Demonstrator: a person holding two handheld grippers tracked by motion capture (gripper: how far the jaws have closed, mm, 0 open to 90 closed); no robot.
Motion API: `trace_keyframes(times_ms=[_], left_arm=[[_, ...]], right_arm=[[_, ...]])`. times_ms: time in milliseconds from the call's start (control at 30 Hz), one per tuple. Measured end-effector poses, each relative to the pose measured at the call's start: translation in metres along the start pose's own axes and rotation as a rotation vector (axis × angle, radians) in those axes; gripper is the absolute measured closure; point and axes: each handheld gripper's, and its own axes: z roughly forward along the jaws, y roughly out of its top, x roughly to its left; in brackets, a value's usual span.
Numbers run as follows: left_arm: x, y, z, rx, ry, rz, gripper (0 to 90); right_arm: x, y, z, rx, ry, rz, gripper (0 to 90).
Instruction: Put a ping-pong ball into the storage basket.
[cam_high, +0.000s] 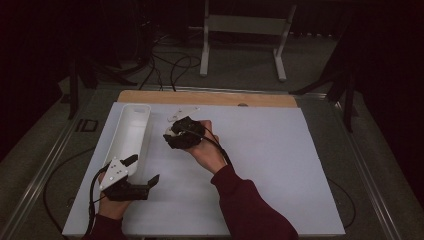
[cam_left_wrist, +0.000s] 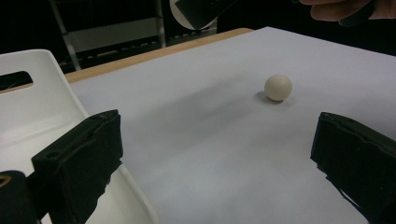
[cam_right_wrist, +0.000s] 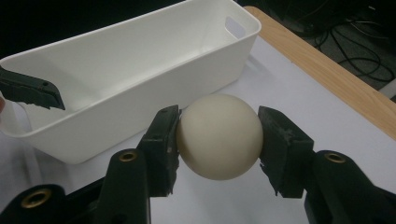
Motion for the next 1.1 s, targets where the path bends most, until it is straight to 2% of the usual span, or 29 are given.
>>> trace_keyframes(times_ms=[1100], left_arm=[[0.0,0.0,0.0,0.0,-0.005,-0.001,2.7]], right_arm=[[0.005,0.013,0.012,-0.01,0.033,0.004,50.2]])
